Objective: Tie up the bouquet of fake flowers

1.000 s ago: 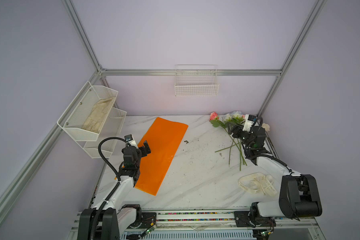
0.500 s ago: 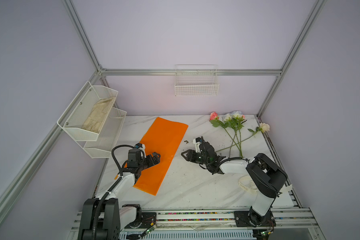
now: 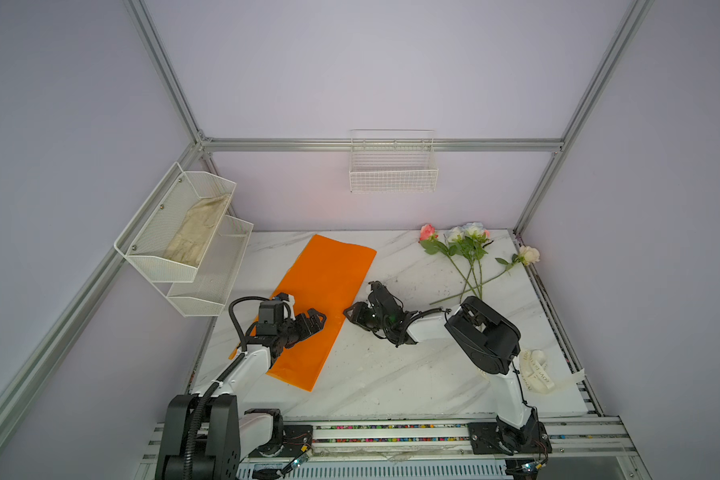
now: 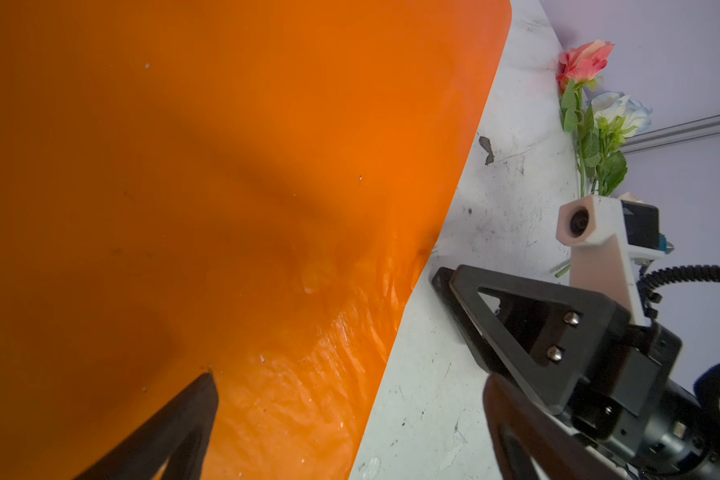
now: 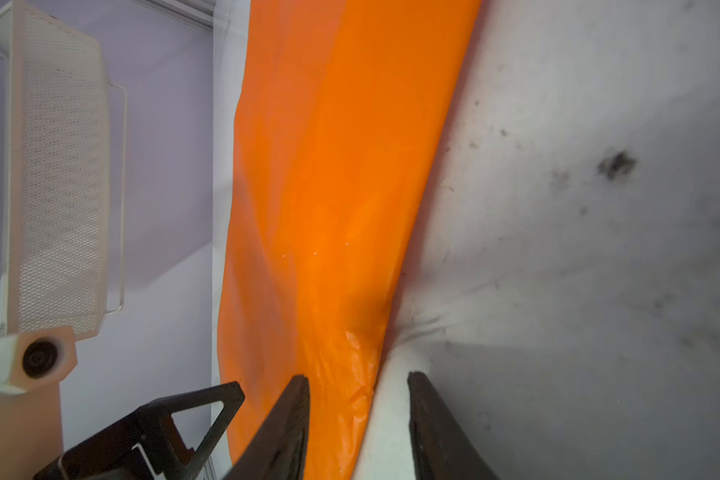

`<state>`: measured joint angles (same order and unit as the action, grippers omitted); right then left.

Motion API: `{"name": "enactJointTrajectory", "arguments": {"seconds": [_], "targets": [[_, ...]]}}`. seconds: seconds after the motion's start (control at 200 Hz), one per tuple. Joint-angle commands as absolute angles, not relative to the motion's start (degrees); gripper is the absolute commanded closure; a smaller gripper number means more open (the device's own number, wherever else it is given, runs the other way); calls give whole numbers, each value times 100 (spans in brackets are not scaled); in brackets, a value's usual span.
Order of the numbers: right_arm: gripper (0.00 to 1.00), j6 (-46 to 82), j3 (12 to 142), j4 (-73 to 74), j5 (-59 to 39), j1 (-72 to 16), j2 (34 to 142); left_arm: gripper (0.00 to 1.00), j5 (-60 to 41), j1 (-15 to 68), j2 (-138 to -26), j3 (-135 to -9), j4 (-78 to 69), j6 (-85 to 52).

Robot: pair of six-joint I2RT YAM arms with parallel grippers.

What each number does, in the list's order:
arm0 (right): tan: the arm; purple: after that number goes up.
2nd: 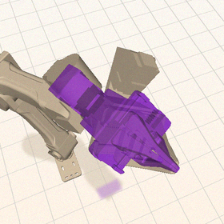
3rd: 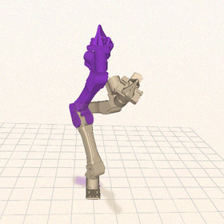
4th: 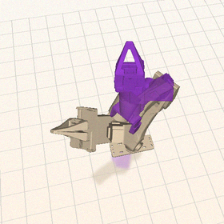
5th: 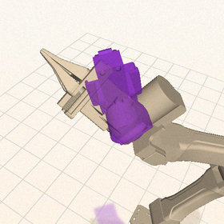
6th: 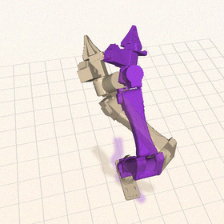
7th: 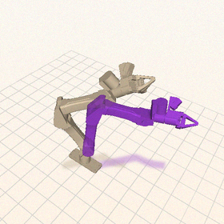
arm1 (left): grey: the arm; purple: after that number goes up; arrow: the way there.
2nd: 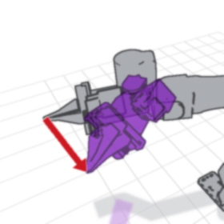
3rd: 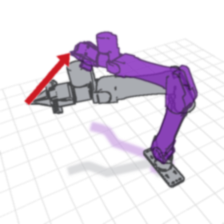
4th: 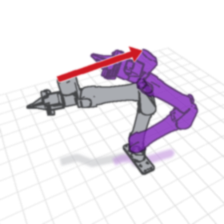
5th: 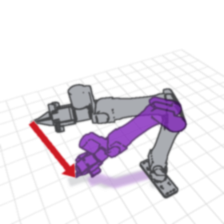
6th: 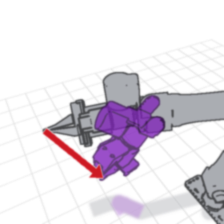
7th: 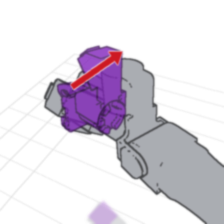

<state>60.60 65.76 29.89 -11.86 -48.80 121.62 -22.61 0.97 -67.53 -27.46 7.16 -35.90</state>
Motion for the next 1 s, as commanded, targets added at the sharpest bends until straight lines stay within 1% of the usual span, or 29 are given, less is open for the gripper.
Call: {"name": "enactJointTrajectory", "arguments": {"seconds": [0.0, 0.32, 0.36, 0.445, 0.5, 0.555, 0.59, 0.635, 0.69, 0.765, 0.88, 0.995], "targets": [[58, 6585, 6869, 2570, -894, -4907, 12375, 4, -2388, 199, -6762, -2509, 851, -3731], [60, 6914, 7327, 2743, -814, -4941, 12908, 4, -2323, 407, -6942, -2348, 949, -3723], [64, 6880, 7394, 2776, -832, -4945, 12938, 4, -2320, 460, -6985, -2351, 943, -3726], [67, 6768, 7506, 2760, -929, -4939, 12981, 8, -2419, 544, -7033, -2398, 1001, -3651], [76, 6670, 7506, 2776, -979, -4936, 12940, 8, -2437, 566, -6932, -2425, 1089, -3630], [80, 6530, 7480, 2706, -985, -4930, 12828, 8, -2385, 563, -6747, -2462, 1215, -3630], [86, 6391, 7425, 2656, -982, -4924, 12729, 7, -2322, 563, -6574, -2497, 1319, -3638], [89, 6184, 7306, 2607, -972, -4902, 12584, 7, -2269, 563, -6355, -2535, 1443, -3649], [100, 5886, 7135, 2548, -1055, -4822, 12394, 6, -2161, 569, -6038, -2629, 1657, -3651], [100, 5503, 6838, 2461, -1282, -4654, 12142, 4, -2011, 569, -5704, -2774, 1944, -3640], [100, 4753, 6356, 2153, -1940, -4223, 11801, 2, -1872, 571, -5447, -3028, 2303, -3530], [100, 3406, 6154, 1037, -2175, -3694, 11432, 1, -1828, 571, -5456, -3227, 2580, -3371]]}}
